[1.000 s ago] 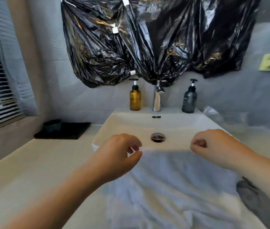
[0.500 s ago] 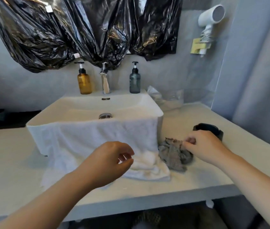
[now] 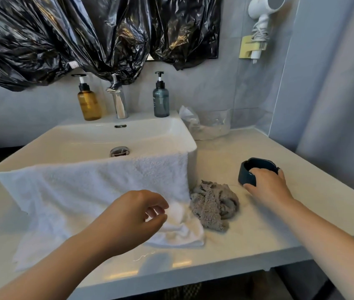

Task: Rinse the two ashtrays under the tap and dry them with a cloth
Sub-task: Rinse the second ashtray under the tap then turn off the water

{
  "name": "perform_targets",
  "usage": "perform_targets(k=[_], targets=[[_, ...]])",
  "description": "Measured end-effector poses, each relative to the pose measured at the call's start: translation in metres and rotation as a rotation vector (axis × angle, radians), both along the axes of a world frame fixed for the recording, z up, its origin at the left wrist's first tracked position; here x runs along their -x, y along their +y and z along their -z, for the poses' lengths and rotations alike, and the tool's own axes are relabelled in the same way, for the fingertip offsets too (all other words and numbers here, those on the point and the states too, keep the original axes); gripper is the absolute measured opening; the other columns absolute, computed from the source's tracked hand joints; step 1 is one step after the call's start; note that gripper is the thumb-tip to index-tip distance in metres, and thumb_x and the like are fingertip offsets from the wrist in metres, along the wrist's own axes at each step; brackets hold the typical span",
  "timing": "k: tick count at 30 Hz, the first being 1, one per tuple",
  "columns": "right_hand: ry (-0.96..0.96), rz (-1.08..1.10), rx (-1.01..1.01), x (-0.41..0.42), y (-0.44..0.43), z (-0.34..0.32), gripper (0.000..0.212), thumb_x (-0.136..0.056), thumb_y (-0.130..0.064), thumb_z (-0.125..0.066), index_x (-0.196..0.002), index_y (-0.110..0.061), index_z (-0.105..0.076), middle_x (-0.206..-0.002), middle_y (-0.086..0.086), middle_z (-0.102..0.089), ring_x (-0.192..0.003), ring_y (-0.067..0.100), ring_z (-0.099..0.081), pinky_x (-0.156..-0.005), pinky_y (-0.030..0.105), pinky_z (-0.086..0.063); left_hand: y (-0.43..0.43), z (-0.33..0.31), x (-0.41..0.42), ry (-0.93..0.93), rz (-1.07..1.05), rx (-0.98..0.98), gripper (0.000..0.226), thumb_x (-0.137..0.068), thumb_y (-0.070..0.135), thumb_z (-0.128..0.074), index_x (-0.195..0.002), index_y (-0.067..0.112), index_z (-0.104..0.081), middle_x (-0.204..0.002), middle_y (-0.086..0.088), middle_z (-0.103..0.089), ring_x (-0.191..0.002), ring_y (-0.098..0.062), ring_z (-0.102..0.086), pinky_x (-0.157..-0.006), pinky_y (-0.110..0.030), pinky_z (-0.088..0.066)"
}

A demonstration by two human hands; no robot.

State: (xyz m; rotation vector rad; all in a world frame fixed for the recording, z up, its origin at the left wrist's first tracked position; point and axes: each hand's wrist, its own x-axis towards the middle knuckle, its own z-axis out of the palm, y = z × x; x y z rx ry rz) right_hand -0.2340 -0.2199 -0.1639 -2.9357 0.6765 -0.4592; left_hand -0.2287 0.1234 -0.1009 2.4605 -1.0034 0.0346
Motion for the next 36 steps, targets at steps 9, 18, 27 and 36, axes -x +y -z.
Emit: perform_targets(k=[9, 18, 27, 36], targets=[[-0.146, -0.028, -0.119, 0.008, 0.003, -0.008, 0.022, -0.091, -0.018, -0.061, -0.112, -0.015, -0.063, -0.115, 0.005, -0.066, -0.109, 0.029, -0.056, -0.104, 0.042, -0.032, -0.016, -0.007, -0.022, 0.010, 0.005, -0.013, 0.020, -0.090, 0.030, -0.058, -0.108, 0.027, -0.068, -0.093, 0.019, -0.066, -0.086, 0.004, -0.062, -0.078, -0.018, -0.052], [-0.345, -0.442, -0.211, 0.041, 0.068, -0.074, 0.027, -0.083, -0.011, -0.071, -0.109, -0.015, -0.067, -0.096, -0.017, -0.058, -0.090, 0.001, -0.050, -0.079, 0.013, -0.035, -0.033, -0.025, -0.043, 0.146, -0.069, 0.264, 0.027, -0.091, 0.042, -0.056, -0.097, 0.021, -0.071, -0.085, 0.009, -0.072, -0.080, -0.005, -0.068, -0.078, -0.027, -0.056], [-0.296, -0.878, -0.234, 0.056, 0.134, -0.103, 0.025, -0.080, -0.017, -0.065, -0.098, -0.034, -0.059, -0.094, -0.009, -0.063, -0.094, 0.010, -0.057, -0.080, 0.027, -0.044, -0.013, -0.057, -0.040, 0.942, -0.085, 0.636, 0.044, -0.093, 0.051, -0.045, -0.114, 0.017, -0.065, -0.102, -0.017, -0.073, -0.087, -0.032, -0.073, -0.070, -0.036, -0.061], [-0.334, -0.919, -0.148, 0.012, 0.169, -0.113, 0.038, -0.084, -0.023, -0.071, -0.121, -0.028, -0.063, -0.124, -0.016, -0.058, -0.123, -0.004, -0.045, -0.104, 0.016, -0.037, 0.034, -0.067, -0.061, 0.847, -0.250, 0.814, 0.024, -0.096, 0.030, -0.050, -0.107, 0.012, -0.062, -0.091, -0.014, -0.074, -0.080, -0.029, -0.073, -0.053, -0.031, -0.058]])
